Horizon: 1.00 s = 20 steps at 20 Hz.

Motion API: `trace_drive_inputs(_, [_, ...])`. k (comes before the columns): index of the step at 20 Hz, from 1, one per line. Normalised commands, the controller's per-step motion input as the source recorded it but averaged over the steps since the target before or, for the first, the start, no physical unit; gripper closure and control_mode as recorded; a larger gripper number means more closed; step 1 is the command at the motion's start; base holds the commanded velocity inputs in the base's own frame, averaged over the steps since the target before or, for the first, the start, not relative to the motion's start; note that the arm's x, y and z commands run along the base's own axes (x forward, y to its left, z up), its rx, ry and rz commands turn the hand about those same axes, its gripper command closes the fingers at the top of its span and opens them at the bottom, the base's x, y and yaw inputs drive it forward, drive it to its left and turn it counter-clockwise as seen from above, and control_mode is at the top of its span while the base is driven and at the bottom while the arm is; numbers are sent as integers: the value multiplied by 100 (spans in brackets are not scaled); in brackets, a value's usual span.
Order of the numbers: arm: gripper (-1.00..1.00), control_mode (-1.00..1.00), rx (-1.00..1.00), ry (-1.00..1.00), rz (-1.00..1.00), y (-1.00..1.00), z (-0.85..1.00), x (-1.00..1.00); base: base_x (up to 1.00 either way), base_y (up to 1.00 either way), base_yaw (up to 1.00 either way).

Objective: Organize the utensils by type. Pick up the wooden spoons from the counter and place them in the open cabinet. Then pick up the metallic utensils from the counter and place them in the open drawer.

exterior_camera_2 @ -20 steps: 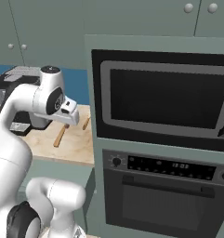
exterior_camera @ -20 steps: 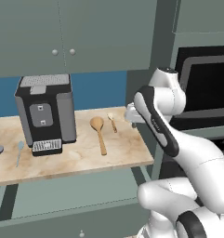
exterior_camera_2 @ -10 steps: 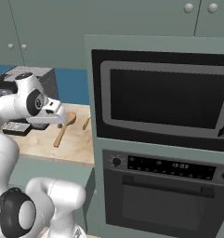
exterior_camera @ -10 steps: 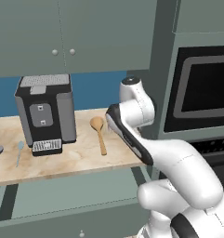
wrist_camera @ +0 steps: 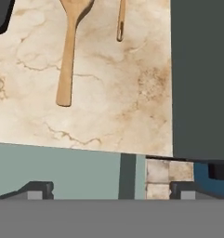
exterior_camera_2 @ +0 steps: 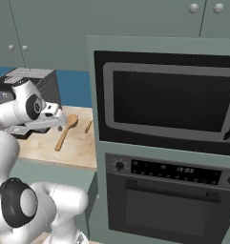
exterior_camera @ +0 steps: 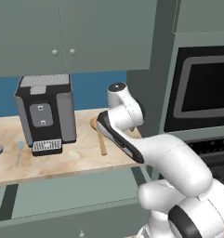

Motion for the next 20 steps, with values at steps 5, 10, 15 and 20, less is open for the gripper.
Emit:
trace_drive_inputs(5, [-100,-100,4,0,4,2,-22,23,0,0,0])
trace_drive_inputs(10, [-100,-100,11,0,14,0,-23,22,0,0,0])
trace_drive_inputs(15, [-100,-100,11,1,8,1,-31,41,0,0,0])
trace_drive_inputs(20, [-100,-100,7,0,14,0,-18,44,0,0,0])
